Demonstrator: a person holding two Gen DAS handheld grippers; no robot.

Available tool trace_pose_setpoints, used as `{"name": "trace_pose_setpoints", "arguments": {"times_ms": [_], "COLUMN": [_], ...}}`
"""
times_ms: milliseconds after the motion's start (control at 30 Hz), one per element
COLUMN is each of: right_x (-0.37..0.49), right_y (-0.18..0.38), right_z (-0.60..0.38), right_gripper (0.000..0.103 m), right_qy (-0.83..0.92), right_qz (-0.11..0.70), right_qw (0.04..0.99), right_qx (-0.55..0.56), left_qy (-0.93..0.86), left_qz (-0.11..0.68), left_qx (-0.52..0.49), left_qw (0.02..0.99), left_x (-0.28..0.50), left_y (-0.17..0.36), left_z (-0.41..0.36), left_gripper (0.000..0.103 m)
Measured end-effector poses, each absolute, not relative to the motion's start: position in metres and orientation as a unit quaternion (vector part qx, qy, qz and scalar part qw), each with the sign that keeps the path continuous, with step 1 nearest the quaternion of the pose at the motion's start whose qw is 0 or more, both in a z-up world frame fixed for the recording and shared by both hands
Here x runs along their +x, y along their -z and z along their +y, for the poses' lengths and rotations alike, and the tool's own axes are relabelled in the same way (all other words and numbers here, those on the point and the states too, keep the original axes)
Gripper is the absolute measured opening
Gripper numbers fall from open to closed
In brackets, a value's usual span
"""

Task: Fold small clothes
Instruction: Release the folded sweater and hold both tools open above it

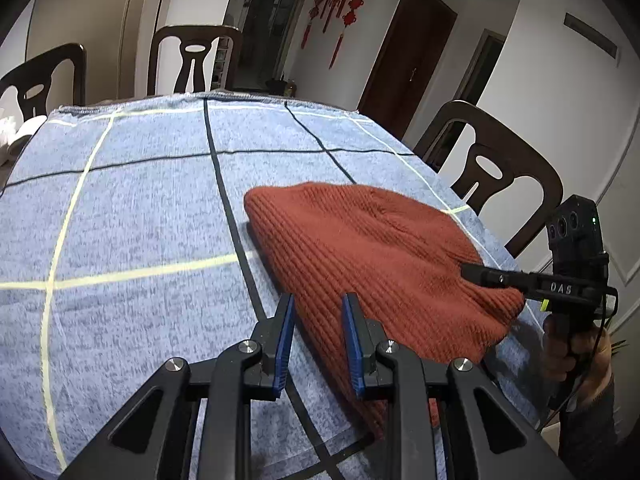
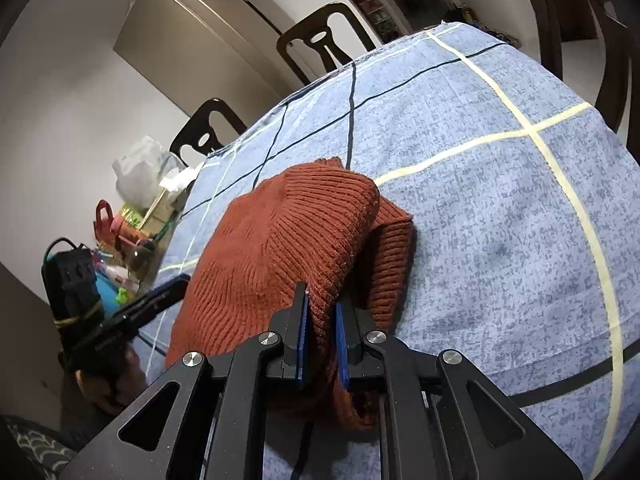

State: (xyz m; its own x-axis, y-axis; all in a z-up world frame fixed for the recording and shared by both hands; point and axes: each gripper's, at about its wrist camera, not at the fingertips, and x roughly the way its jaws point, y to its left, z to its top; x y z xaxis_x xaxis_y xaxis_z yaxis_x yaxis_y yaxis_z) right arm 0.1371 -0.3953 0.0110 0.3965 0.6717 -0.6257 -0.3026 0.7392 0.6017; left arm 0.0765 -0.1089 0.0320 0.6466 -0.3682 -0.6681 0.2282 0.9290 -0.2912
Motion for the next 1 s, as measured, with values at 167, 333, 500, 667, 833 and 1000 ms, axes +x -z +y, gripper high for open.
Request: {"name": "trace_pose_setpoints", "arguments": {"times_ms": [167,333,500,667,833,1000], "right_x": [0.118,0.094,0.092,0.088,0.093,0.128], "right_y": [-0.044,-0.056,-0.024,-0.027,-0.052,-0.056], "right_z": [-0.401,-0.381,-0.384,-0.383,-0.377,-0.360], "right_gripper": [0.015,0.015,0.015,0.015,0.015,0.015], "right_qy": [-0.290,-0.312,-0.278,-0.264,-0.258,-0.241], "right_qz": [0.420,0.407,0.435,0.435,0.407,0.387], "right_qw": [0.844,0.852,0.852,0.858,0.874,0.889], "right_qx": [0.164,0.104,0.084,0.063,0.054,0.052], "left_qy": [0.168,0.185,0.190,0.189,0.188,0.165], "left_qz": [0.385,0.376,0.383,0.383,0.390,0.385], "left_qx": [-0.088,-0.082,-0.066,-0.063,-0.075,-0.079], "left_qw": [0.903,0.904,0.901,0.902,0.898,0.905], "left_x": [0.076,0.072,0.069,0.065,0.077,0.104], "left_y": [-0.034,-0.041,-0.030,-0.025,-0.037,-0.040], "left_z": [-0.113,-0.122,-0.133,-0.132,-0.127,-0.128], "left_gripper": [0.027,0.027,0.027,0.028,0.028,0.028]}}
